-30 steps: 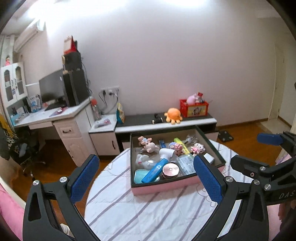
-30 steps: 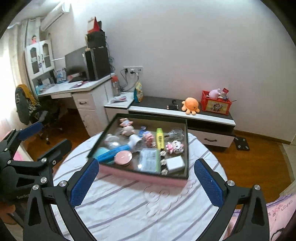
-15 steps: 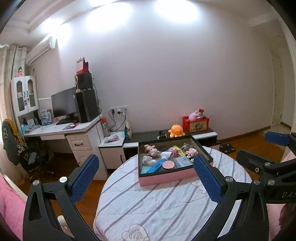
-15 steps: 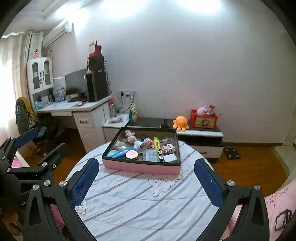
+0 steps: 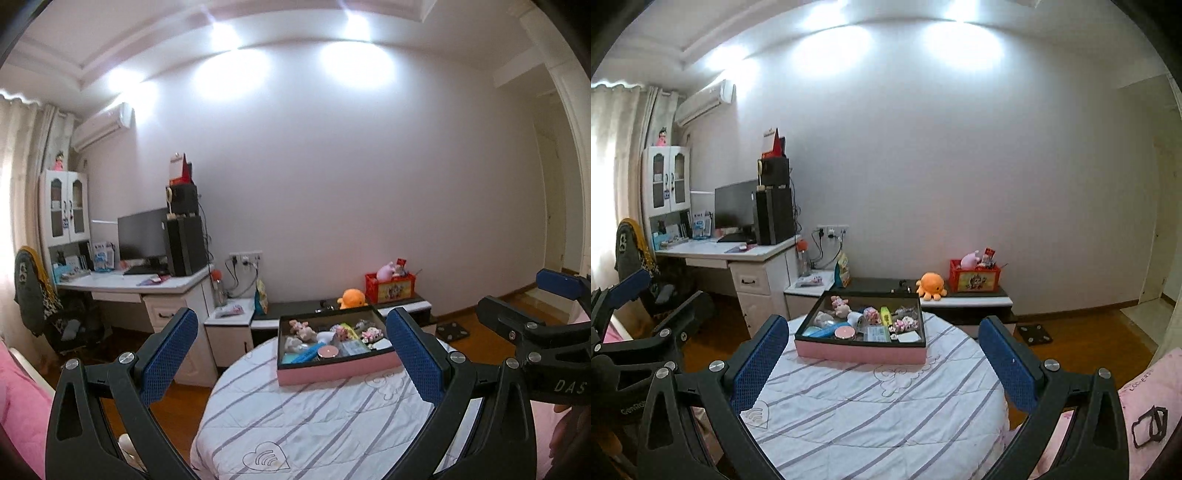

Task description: Organize rigid objects

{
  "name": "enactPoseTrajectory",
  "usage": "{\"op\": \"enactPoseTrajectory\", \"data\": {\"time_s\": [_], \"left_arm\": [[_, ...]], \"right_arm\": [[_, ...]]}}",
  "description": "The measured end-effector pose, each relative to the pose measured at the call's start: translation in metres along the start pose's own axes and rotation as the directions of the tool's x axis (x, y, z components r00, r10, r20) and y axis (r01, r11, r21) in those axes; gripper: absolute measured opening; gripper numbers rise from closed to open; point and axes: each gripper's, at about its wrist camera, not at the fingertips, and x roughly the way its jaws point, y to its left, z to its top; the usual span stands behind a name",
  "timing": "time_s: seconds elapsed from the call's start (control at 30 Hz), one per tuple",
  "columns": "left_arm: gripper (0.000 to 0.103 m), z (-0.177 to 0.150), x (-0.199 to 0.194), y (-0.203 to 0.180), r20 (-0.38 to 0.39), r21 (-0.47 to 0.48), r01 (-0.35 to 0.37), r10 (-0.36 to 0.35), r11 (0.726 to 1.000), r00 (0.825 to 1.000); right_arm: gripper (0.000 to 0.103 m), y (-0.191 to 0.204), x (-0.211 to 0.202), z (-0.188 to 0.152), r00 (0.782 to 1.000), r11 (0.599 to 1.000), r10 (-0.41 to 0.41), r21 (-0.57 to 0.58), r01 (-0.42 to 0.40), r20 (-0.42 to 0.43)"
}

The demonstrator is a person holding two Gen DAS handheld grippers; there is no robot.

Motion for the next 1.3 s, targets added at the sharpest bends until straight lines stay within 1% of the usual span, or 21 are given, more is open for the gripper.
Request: {"op": "enactPoseTrajectory", "data": {"time_s": [0.1,0.23,0.37,0.47,0.53,0.63,0.9,1.3], "left_arm": [[0.103,0.002,-0.01,-0.002,0.025,0.007,-0.009,0.009,1.0,1.0],[0.103,0.005,-0.022,-0.001,0.055,-0.011,-0.019,0.019,1.0,0.998],[0.103,0.006,-0.033,0.0,0.077,-0.011,-0.03,0.031,0.999,0.997],[0.103,0.004,-0.041,0.0,0.104,-0.011,-0.044,0.045,0.999,0.994],[0.103,0.002,-0.047,0.002,0.138,-0.02,-0.05,0.053,0.999,0.989],[0.103,0.0,-0.051,0.003,0.156,-0.03,-0.05,0.054,0.998,0.986],[0.103,0.001,-0.052,0.006,0.148,-0.041,-0.033,0.039,0.999,0.988],[0.103,0.0,-0.056,0.007,0.155,-0.034,-0.053,0.058,0.998,0.986]], "right_arm": [[0.103,0.0,-0.01,0.0,1.0,1.0,-0.011,0.002,0.011,0.026],[0.103,0.002,-0.022,0.001,0.998,1.0,-0.009,0.009,0.009,0.06],[0.103,0.008,-0.035,0.001,0.995,1.0,-0.029,-0.003,0.029,0.095],[0.103,0.011,-0.041,0.0,0.992,0.999,-0.044,-0.008,0.045,0.114],[0.103,0.013,-0.046,-0.001,0.99,0.998,-0.055,-0.007,0.056,0.132],[0.103,0.015,-0.052,-0.001,0.987,0.998,-0.055,-0.007,0.057,0.15],[0.103,0.019,-0.056,0.0,0.985,0.998,-0.057,-0.012,0.06,0.162],[0.103,0.025,-0.062,0.001,0.983,0.997,-0.07,-0.026,0.075,0.17]]}}
